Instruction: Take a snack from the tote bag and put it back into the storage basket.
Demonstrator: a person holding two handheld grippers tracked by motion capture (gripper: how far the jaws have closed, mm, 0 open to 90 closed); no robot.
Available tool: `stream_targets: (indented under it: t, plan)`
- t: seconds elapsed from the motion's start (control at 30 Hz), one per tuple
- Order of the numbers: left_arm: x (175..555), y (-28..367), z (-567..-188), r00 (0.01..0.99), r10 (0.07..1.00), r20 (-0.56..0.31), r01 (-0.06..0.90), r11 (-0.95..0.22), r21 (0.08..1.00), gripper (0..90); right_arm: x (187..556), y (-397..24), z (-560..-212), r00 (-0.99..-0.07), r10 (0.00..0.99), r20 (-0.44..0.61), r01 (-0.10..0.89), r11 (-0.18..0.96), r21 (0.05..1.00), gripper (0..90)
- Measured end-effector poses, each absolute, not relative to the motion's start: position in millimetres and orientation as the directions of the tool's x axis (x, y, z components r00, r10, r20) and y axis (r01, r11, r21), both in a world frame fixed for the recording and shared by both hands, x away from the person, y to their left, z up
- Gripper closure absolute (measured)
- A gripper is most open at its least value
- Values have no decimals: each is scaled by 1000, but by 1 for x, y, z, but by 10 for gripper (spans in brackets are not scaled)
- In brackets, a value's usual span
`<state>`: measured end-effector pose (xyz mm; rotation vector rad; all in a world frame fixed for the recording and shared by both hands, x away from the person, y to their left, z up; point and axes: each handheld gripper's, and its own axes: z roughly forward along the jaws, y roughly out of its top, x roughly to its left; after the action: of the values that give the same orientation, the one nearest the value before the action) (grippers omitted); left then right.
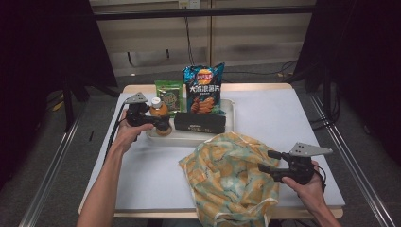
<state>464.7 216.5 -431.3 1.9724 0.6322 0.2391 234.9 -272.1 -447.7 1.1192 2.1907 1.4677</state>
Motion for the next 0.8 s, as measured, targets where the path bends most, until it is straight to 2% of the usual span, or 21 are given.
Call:
stream_targets:
  t: [0.2,0.43,0.6,0.8]
  plan:
    - [468,216,-430,863,496,-98,317,-380,869,300,235,-272,-448,-660,728,185,448,184,875,315]
    - [466,215,-429,836,538,-110,349,-365,863,291,235,-273,-448,-660,728,185,446,181,876,291]
    - [464,211,-427,825,553,-119,358,-348,866,179,236,-273,-448,-664,724,185,443,182,878,282]
    - [457,208,-422,803,582,-129,380,-332,864,118,236,-274,-448,-667,721,189,443,179,879,278]
